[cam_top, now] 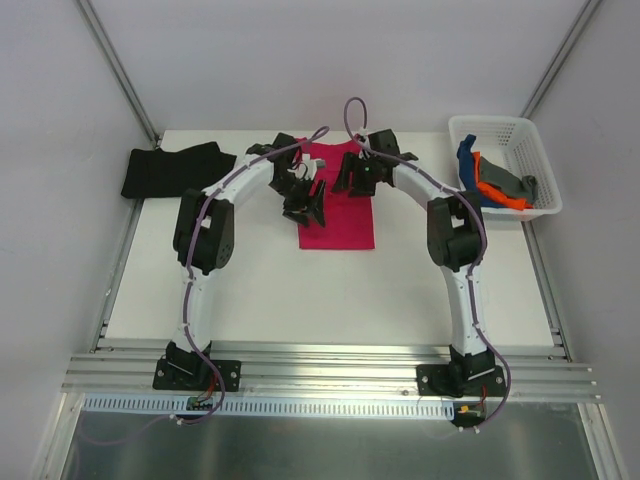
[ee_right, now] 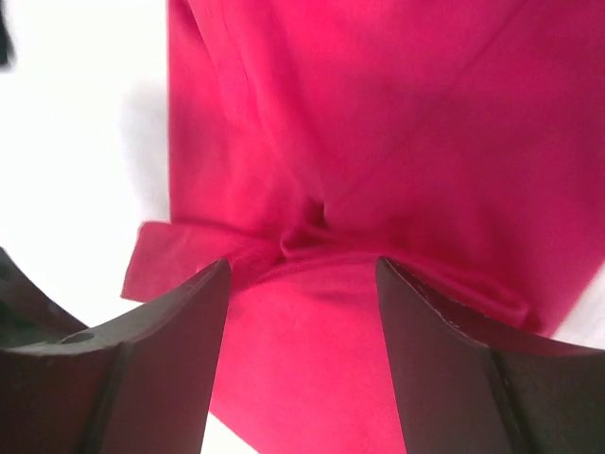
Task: Fold and stack the t-shirts
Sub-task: Fold the tshirt
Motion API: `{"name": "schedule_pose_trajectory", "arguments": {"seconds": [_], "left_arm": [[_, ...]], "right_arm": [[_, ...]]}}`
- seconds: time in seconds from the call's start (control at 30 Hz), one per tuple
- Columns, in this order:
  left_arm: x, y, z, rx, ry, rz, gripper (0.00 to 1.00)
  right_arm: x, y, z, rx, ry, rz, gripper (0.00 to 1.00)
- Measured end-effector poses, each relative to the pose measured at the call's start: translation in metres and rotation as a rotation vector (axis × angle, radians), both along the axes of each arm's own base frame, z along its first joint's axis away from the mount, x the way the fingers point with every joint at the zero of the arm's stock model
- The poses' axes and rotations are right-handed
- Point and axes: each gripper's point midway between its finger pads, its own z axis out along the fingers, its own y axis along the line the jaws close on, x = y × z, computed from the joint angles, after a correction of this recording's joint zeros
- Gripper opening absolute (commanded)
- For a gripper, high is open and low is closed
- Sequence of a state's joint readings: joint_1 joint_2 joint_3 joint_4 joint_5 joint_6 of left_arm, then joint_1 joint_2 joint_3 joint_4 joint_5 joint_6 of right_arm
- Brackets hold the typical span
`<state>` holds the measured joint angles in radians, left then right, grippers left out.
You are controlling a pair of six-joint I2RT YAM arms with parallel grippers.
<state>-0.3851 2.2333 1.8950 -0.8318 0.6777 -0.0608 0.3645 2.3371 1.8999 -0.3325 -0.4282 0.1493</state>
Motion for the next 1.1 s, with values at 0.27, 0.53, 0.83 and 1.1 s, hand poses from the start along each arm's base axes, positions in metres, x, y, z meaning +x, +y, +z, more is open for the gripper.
{"name": "schedule_pose_trajectory", "arguments": {"seconds": [0.27, 0.53, 0.83, 1.1], "left_arm": [[-0.003, -0.005, -0.002, 0.009, -0.001, -0.014, 0.63], [0.033, -0.015, -0.019, 0.033, -0.079, -0.020, 0.63], [0.037, -0.015, -0.044, 0.053, -0.053, -0.020, 0.62], [0.038, -0.013, -0.043, 0.067, -0.064, -0.016, 0.62]], "right_arm": [[0.040, -0.012, 0.043, 0.022, -0.138, -0.067, 0.67], [0.013, -0.037, 0.076, 0.062, -0.111, -0.118, 0.67], [-0.026, -0.055, 0.106, 0.112, -0.096, -0.125, 0.67], [-0.077, -0.049, 0.046, 0.118, 0.100, -0.084, 0.68]]}}
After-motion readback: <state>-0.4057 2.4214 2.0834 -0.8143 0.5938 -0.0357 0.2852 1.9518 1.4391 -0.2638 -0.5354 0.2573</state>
